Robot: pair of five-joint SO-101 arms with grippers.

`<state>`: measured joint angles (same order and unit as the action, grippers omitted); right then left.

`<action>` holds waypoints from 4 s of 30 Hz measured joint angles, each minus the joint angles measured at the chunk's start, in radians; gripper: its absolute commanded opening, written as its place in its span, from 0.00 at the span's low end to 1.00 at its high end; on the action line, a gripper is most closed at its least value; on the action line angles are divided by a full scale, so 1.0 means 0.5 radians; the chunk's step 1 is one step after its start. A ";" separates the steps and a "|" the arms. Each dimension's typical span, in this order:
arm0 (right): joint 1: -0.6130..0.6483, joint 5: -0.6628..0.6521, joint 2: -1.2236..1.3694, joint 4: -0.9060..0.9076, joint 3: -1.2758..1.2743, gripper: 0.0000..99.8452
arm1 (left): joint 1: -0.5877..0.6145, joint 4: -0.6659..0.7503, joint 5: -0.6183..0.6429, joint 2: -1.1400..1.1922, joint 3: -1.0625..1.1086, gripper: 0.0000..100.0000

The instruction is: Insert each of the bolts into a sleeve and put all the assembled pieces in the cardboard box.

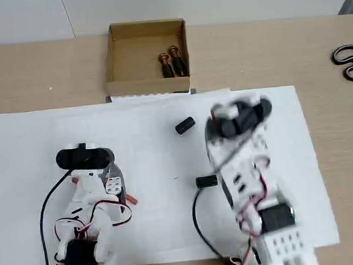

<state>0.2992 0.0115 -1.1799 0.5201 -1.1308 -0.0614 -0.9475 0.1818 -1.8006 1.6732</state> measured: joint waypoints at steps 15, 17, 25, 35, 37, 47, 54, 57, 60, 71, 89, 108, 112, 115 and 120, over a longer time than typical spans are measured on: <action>0.028 0.061 2.621 -0.175 2.418 0.00 | 0.000 0.000 0.003 0.000 0.000 0.01; 0.040 0.061 2.915 -0.175 2.716 0.00 | 0.000 0.000 0.003 0.000 0.000 0.01; 0.135 0.061 3.762 -0.175 3.550 0.00 | 0.000 0.000 0.003 0.000 0.000 0.01; 0.264 -0.132 4.112 -0.175 3.676 0.01 | 0.000 0.000 0.003 0.000 0.000 0.01; 0.282 -0.172 4.130 -0.141 3.676 0.06 | 0.000 0.000 0.003 0.000 0.000 0.01; 0.304 -0.209 4.127 0.123 3.735 0.23 | 0.000 0.000 0.003 0.000 0.000 0.01; 0.313 -0.209 3.857 0.408 3.735 0.23 | 0.000 0.000 0.003 0.000 0.000 0.01; 0.313 -0.209 3.735 0.611 3.735 0.23 | 0.000 0.000 0.003 0.000 0.000 0.01; 0.313 -0.209 3.621 0.868 3.735 0.23 | 0.000 0.000 0.003 0.000 0.000 0.01; 0.313 0.319 3.504 1.961 3.735 0.23 | 0.000 0.000 0.043 0.000 0.000 0.01; 0.313 1.237 3.504 2.185 3.735 0.23 | 0.000 0.000 0.184 0.000 0.000 0.01; 0.295 1.887 3.673 1.915 3.747 0.23 | 0.000 0.000 0.184 0.000 0.000 0.01; 0.295 1.906 3.673 1.915 3.747 0.23 | 0.000 0.000 0.184 0.000 0.000 0.01; 0.295 1.936 3.673 1.915 3.747 0.23 | 0.000 0.000 0.184 0.000 0.000 0.01; 0.331 1.939 3.679 2.028 3.747 0.23 | 0.000 0.000 0.184 0.000 0.000 0.01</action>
<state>0.4649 0.9812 0.6598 1.5344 0.7426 -0.0614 -0.9475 0.2739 -1.8006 1.6732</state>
